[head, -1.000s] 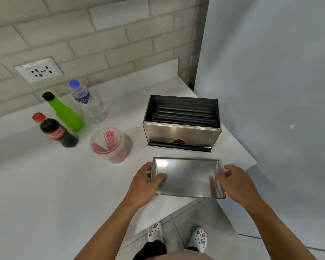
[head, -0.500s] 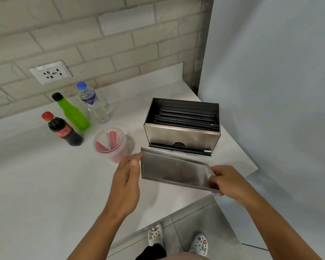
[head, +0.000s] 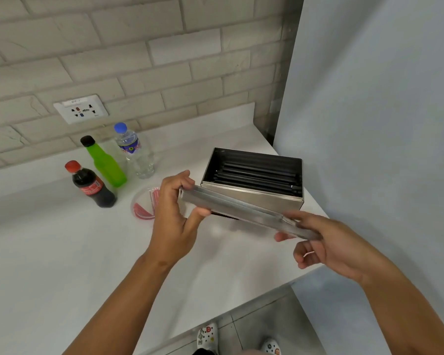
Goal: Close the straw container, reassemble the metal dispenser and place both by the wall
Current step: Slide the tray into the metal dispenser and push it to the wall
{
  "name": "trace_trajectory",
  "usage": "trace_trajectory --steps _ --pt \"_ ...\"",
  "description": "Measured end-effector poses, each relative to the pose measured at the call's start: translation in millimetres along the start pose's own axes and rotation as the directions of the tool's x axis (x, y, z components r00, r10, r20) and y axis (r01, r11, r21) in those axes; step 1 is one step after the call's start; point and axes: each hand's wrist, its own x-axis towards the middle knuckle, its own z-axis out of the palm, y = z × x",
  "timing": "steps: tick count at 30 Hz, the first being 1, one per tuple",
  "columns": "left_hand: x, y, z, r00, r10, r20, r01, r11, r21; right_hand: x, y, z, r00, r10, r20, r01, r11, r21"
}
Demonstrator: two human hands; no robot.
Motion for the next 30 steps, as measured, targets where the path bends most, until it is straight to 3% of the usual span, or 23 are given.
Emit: trace_trajectory --steps 4,8,11,13,18,22,27,30 --pt "27.6 9.8 -2.4 0.990 -0.077 -0.116 0.068 0.994 -0.081 -16.3 -15.0 -5.7 0.984 -0.147 0.100 0.148 0.989 -0.004" --pt "53.5 12.0 2.0 0.959 -0.207 -0.195 0.193 0.977 -0.085 -23.3 -19.5 -0.1 0.870 -0.491 -0.038 0.462 0.840 -0.285" --pt "70.2 9.8 8.4 0.932 -0.321 -0.169 0.320 0.947 -0.035 -14.6 -26.3 7.0 0.743 -0.652 -0.155 0.427 0.638 -0.641" --pt "78.7 2.4 13.1 0.916 -0.381 -0.127 0.387 0.922 0.023 -7.7 -32.0 9.1 0.681 -0.704 -0.200 0.373 0.569 -0.733" --pt "92.7 -15.1 24.4 0.884 -0.465 -0.056 0.467 0.883 0.042 16.7 -39.4 -1.0 0.629 -0.709 -0.320 0.405 0.649 -0.644" --pt "100.6 -23.8 31.5 0.874 -0.486 -0.004 0.482 0.866 0.133 36.9 -45.2 -10.3 0.636 -0.649 -0.417 0.370 0.731 -0.574" --pt "109.9 -33.2 38.5 0.856 -0.514 0.046 0.478 0.824 0.304 60.9 -47.2 -18.0 0.655 -0.640 -0.402 0.241 0.681 -0.691" --pt "116.1 -38.1 44.9 0.835 -0.547 0.065 0.487 0.788 0.377 67.3 -51.0 -16.9 0.685 -0.595 -0.421 0.197 0.707 -0.679"
